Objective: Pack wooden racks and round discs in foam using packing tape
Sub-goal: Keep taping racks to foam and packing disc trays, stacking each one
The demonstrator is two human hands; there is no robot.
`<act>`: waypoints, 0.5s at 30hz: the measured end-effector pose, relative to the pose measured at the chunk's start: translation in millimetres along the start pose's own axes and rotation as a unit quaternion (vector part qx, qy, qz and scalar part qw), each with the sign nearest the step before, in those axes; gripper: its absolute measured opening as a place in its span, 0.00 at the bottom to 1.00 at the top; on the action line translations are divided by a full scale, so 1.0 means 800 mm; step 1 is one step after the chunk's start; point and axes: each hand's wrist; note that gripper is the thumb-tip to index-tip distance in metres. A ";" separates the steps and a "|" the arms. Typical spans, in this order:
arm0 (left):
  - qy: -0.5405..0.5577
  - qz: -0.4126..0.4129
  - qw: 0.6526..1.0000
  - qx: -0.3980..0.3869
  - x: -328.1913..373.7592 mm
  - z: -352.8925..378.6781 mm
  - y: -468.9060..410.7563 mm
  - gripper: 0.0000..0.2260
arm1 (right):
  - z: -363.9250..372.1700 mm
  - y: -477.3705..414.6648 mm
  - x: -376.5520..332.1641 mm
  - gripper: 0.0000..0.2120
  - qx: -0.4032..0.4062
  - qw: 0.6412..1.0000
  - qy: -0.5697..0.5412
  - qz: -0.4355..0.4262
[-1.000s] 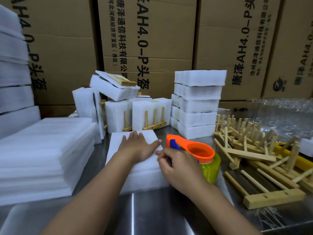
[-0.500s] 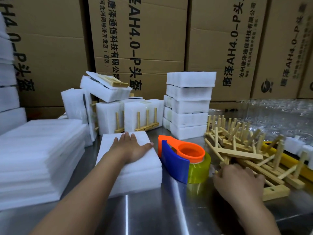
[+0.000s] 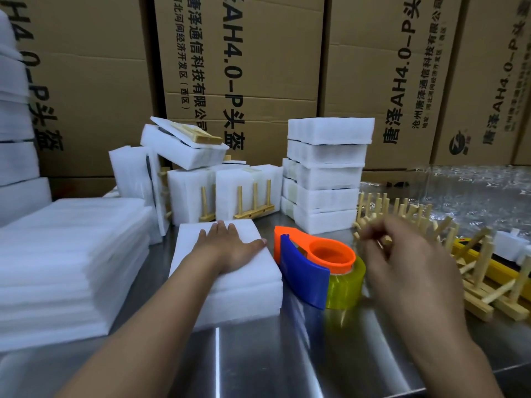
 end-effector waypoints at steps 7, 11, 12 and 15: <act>0.009 0.003 1.000 0.005 -0.001 0.003 0.002 0.40 | 0.048 -0.022 -0.089 0.04 0.038 0.936 -0.319 -0.146; 0.003 0.014 1.000 0.000 -0.003 0.001 0.001 0.29 | 0.117 -0.041 -0.106 0.04 0.009 0.918 -0.379 -0.115; 0.006 0.013 1.000 -0.001 -0.004 0.001 0.001 0.28 | 0.134 -0.043 -0.103 0.04 -0.010 0.917 -0.385 -0.100; 0.024 0.023 0.999 0.011 -0.004 0.002 0.000 0.26 | 0.167 -0.041 -0.084 0.06 -0.053 0.905 -0.422 -0.036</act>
Point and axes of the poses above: each hand's wrist, its own y-axis away from the middle knuckle, its own z-axis out of the palm, x = y × z, and after that the axes turned 6 degrees about z, right-handed
